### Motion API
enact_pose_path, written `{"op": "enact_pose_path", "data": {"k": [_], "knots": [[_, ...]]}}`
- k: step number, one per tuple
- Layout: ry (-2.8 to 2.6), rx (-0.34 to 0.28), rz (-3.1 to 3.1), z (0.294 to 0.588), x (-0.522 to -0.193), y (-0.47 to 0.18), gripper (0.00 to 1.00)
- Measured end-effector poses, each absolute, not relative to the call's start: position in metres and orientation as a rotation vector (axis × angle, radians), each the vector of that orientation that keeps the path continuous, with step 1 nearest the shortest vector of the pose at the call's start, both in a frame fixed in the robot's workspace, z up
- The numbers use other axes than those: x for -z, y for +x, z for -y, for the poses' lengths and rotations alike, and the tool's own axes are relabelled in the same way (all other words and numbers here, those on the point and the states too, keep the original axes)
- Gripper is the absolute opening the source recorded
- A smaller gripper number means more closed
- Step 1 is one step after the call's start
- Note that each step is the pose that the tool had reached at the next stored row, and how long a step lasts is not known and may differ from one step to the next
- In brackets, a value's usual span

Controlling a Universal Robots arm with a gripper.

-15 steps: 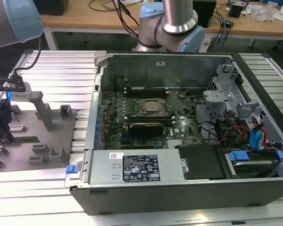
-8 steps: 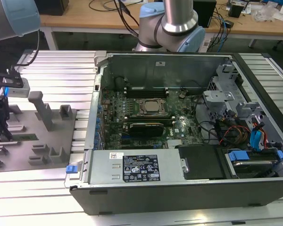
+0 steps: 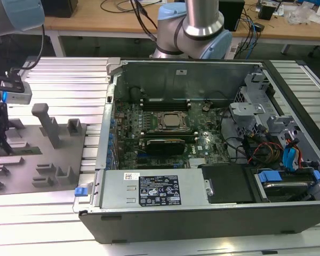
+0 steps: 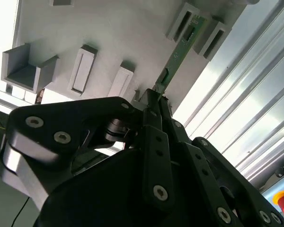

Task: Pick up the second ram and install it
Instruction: 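Pick up the second ram and move it above second insertion slot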

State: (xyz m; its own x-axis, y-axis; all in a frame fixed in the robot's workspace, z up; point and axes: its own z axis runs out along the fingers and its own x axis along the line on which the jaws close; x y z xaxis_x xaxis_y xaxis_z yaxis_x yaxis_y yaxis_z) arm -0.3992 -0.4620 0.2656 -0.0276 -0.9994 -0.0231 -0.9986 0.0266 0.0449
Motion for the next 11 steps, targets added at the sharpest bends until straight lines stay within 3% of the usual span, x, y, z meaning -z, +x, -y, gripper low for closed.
{"op": "enact_pose_path", "data": {"k": [11], "knots": [[2.18,0.075,2.24,0.462,-0.284,-0.399,0.14]]}}
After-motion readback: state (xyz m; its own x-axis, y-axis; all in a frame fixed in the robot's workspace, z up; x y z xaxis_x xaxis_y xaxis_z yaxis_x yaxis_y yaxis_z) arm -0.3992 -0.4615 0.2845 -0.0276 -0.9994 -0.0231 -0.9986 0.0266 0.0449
